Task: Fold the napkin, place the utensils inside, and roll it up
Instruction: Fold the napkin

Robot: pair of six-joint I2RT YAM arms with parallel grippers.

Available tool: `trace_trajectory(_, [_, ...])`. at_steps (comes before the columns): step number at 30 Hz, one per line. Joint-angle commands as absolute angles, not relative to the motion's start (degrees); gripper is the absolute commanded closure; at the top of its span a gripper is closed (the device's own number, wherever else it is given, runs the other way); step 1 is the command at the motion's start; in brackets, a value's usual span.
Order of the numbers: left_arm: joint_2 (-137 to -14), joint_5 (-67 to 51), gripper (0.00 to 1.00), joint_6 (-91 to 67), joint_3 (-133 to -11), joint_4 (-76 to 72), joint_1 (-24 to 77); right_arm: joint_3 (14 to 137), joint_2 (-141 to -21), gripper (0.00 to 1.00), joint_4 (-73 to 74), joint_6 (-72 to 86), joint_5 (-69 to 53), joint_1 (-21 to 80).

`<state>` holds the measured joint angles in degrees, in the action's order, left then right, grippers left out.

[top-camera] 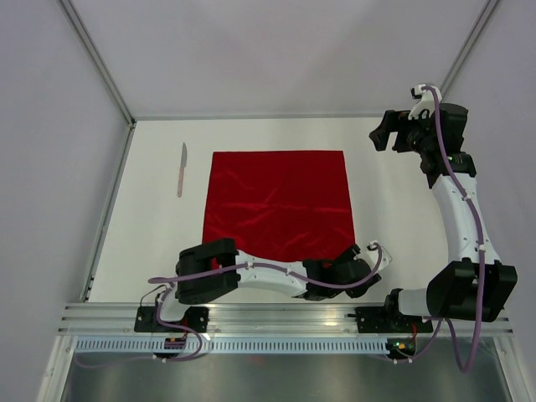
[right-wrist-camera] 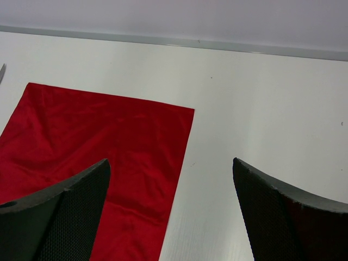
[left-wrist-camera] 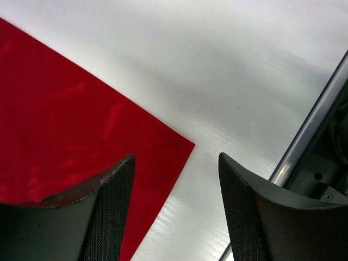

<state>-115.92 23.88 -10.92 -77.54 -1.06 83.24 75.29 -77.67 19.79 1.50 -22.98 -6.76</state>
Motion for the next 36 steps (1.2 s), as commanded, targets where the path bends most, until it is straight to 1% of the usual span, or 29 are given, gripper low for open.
trace_trajectory(1, [-118.8, 24.5, 0.33, -13.0, -79.5, -2.4, 83.7, 75.3, -76.9, 0.02, 20.0, 1.9, -21.7, -7.0])
trace_trajectory(12, [-122.6, 27.7, 0.36, -11.3, -80.9, -4.0, 83.8, 75.0, -77.4, 0.02, 19.8, 2.0, -22.5, -7.0])
trace_trajectory(21, [-124.5, 27.9, 0.46, -11.3, -80.8, -4.0, 83.8, 74.8, -77.2, 0.02, 20.0, 2.0, -22.7, -7.0])
trace_trajectory(22, [-124.5, 27.9, 0.49, -11.3, -80.8, -4.0, 83.8, 74.7, -77.2, 0.02, 20.0, 2.1, -22.8, -7.0])
trace_trajectory(24, [-124.8, 27.9, 0.52, -11.4, -80.6, -4.0, 83.8, 74.7, -77.3, 0.02, 20.1, 2.0, -22.9, -7.0])
trace_trajectory(25, [-124.9, 27.9, 0.57, -11.4, -80.3, -4.0, 83.8, 74.7, -77.3, 0.02, 20.1, 2.1, -22.9, -7.0])
trace_trajectory(27, [-124.9, 27.9, 0.60, -11.5, -80.2, -4.0, 83.8, 74.6, -77.3, 0.02, 20.1, 2.0, -22.9, -7.0])
trace_trajectory(29, [-124.9, 27.9, 0.67, -11.4, -80.2, -4.0, 83.8, 74.7, -77.3, 0.02, 20.1, 2.1, -22.9, -7.1])
trace_trajectory(32, [-124.6, 27.5, 0.73, -11.1, -80.2, -4.0, 83.8, 74.7, -77.3, 0.02, 20.2, 2.0, -23.1, -7.0])
trace_trajectory(33, [-124.6, 27.4, 0.78, -10.8, -80.2, -4.0, 83.8, 74.6, -77.3, 0.02, 20.1, 2.1, -23.1, -7.0])
trace_trajectory(36, [-124.1, 26.7, 0.85, -10.4, -80.4, -4.0, 83.8, 74.7, -77.3, 0.02, 20.1, 2.0, -23.3, -7.0])
